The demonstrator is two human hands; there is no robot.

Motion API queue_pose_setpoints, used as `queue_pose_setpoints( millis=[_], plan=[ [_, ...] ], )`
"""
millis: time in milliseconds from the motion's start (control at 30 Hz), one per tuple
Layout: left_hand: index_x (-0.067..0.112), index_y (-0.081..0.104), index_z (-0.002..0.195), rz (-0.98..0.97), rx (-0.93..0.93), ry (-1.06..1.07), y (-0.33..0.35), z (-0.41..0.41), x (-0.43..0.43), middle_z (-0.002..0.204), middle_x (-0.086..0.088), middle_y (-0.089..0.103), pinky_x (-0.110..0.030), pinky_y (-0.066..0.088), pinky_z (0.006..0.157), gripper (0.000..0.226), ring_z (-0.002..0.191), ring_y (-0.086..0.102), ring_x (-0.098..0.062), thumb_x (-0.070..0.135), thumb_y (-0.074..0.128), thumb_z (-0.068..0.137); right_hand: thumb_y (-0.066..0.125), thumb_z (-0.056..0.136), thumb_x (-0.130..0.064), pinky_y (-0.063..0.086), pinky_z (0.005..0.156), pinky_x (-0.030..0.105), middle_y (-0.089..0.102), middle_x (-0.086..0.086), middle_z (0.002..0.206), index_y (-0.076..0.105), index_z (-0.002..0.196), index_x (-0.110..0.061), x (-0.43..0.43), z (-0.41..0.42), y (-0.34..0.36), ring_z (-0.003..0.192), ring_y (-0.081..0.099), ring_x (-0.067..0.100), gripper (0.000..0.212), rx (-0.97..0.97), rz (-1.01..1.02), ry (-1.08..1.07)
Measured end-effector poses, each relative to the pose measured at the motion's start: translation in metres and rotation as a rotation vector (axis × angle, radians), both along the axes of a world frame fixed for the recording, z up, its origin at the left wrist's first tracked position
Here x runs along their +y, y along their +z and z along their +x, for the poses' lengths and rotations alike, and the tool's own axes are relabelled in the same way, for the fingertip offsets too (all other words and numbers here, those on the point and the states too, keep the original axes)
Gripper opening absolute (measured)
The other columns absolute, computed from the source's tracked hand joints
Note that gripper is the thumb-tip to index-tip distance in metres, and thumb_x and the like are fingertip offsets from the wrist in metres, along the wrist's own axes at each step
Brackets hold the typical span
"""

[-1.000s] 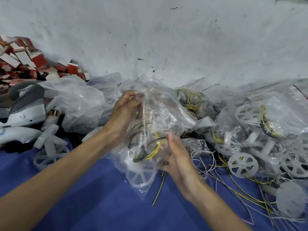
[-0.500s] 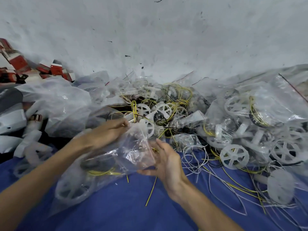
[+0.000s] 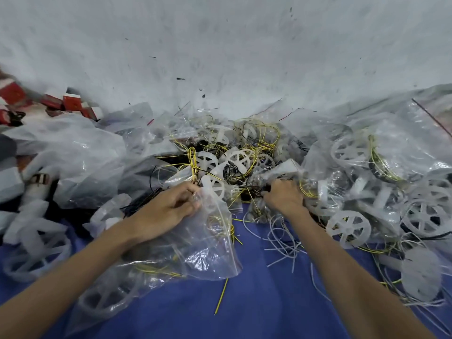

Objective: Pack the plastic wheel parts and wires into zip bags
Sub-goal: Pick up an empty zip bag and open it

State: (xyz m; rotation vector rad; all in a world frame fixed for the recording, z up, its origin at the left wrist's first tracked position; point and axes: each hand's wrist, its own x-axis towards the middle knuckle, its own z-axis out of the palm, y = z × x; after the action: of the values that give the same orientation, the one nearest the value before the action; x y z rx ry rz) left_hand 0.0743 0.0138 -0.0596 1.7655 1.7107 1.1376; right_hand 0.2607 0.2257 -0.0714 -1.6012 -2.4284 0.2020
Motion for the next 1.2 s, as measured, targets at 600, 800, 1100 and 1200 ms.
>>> queue_pose_setpoints(
  millis=[600,800,1100,1200],
  plan=[
    [0.037,0.053,0.127,0.128,-0.17,-0.057,0.011,0.01,-0.007,0.076,-0.013,0.05,-0.012,0.037,0.063,0.042,0.066,0.043,-0.021,0.025,0.056,0.086,0.05,0.095,-0.027,0.052,0.067,0.025,0.065,0.009,0.093,0.056,0.111,-0.015,-0.011,0.033,0.011,0.08,0.064,0.019,0.021,0.722,0.094,0.192],
    [0.017,0.058,0.091,0.188,-0.286,-0.143,0.009,0.008,-0.007,0.087,-0.018,0.057,-0.021,0.038,0.056,0.014,0.058,0.044,-0.015,0.024,0.062,0.081,0.033,0.102,-0.018,0.052,0.057,0.019,0.057,0.004,0.084,0.052,0.095,-0.02,-0.067,0.028,0.049,0.059,0.062,0.007,0.02,1.216,-0.45,0.354],
    [0.012,0.042,0.079,0.044,-0.348,-0.124,0.007,0.009,-0.01,0.075,0.001,0.044,-0.023,0.039,0.066,0.009,0.071,0.044,-0.012,0.012,0.047,0.072,0.043,0.099,-0.013,0.05,0.052,0.017,0.058,0.004,0.073,0.055,0.09,-0.01,-0.144,0.005,0.074,0.057,0.06,0.012,0.016,0.196,-0.619,0.907],
    [0.009,0.054,0.084,0.043,-0.243,-0.142,0.01,0.01,-0.011,0.08,-0.007,0.055,-0.025,0.042,0.071,0.012,0.077,0.052,-0.014,0.014,0.047,0.076,0.044,0.097,-0.005,0.052,0.059,0.013,0.062,0.02,0.088,0.057,0.108,0.007,-0.144,0.001,0.062,0.061,0.06,0.012,0.02,0.238,-0.775,0.944]
  ],
)
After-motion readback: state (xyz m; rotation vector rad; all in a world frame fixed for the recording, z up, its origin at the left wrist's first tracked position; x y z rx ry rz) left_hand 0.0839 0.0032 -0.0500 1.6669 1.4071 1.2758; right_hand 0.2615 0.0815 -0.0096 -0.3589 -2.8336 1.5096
